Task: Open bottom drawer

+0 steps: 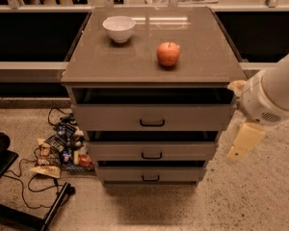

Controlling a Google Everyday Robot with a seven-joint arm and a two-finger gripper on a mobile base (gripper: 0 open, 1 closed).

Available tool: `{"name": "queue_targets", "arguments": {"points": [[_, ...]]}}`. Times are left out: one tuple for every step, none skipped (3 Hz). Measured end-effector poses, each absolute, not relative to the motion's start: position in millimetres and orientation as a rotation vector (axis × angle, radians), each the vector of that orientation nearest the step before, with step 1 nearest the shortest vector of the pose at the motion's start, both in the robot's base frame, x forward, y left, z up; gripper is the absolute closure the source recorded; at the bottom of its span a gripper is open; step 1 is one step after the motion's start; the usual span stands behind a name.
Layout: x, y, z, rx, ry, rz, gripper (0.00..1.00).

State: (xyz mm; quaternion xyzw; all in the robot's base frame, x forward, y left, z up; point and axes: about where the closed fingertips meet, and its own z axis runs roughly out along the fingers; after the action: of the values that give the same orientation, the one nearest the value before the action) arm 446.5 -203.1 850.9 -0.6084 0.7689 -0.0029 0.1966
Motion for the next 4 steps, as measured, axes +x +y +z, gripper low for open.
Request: {"name": "queue_targets", "arguments": {"points": [[442, -198, 778, -1.681, 2.168, 0.044, 0.00], [438, -198, 711, -1.668, 2.179, 0.056, 0.00], [438, -202, 654, -1.592, 2.246, 0.205, 0.00], [436, -200, 637, -1.590, 2.261, 0.251, 0.00]]}}
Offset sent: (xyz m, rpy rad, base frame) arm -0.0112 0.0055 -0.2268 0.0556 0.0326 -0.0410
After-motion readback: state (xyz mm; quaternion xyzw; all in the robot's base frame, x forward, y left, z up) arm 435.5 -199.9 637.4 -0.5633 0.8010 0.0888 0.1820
